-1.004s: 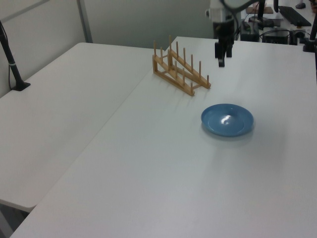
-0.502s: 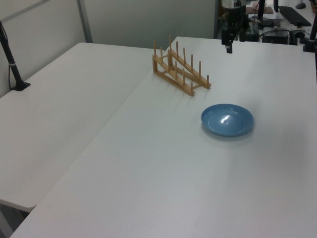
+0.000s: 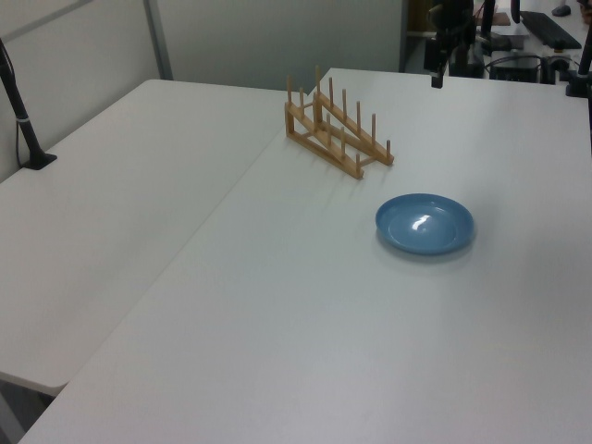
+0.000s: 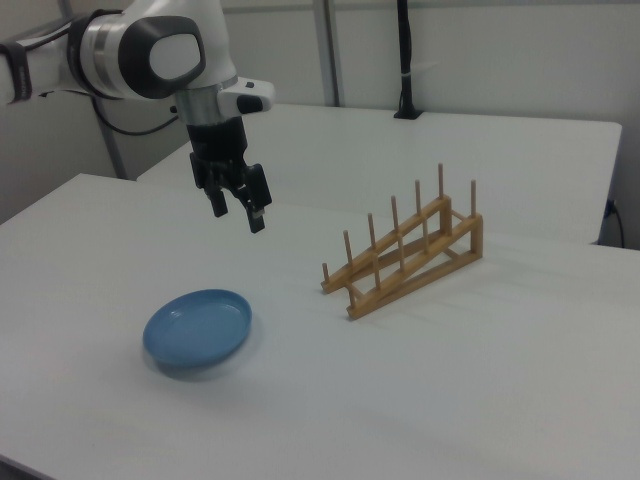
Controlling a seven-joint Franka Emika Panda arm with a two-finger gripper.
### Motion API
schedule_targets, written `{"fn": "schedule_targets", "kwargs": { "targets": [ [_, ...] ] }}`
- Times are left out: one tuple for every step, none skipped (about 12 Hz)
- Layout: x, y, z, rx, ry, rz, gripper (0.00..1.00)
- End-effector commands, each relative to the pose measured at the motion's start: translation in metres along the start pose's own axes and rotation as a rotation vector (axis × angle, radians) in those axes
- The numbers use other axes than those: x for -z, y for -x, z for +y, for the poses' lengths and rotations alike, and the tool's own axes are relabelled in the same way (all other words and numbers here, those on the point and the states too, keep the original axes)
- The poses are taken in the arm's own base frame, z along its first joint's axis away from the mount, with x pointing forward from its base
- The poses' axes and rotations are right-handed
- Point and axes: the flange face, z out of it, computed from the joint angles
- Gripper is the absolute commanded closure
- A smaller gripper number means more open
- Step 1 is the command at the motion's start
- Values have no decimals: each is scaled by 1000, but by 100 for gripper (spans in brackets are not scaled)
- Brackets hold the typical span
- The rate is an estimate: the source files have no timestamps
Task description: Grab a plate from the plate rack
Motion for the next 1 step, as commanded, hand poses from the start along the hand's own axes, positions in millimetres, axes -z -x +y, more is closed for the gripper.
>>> {"fn": "schedule_targets", "kwargs": {
  "targets": [
    [6, 15, -8, 77, -101, 2, 0]
  ]
}}
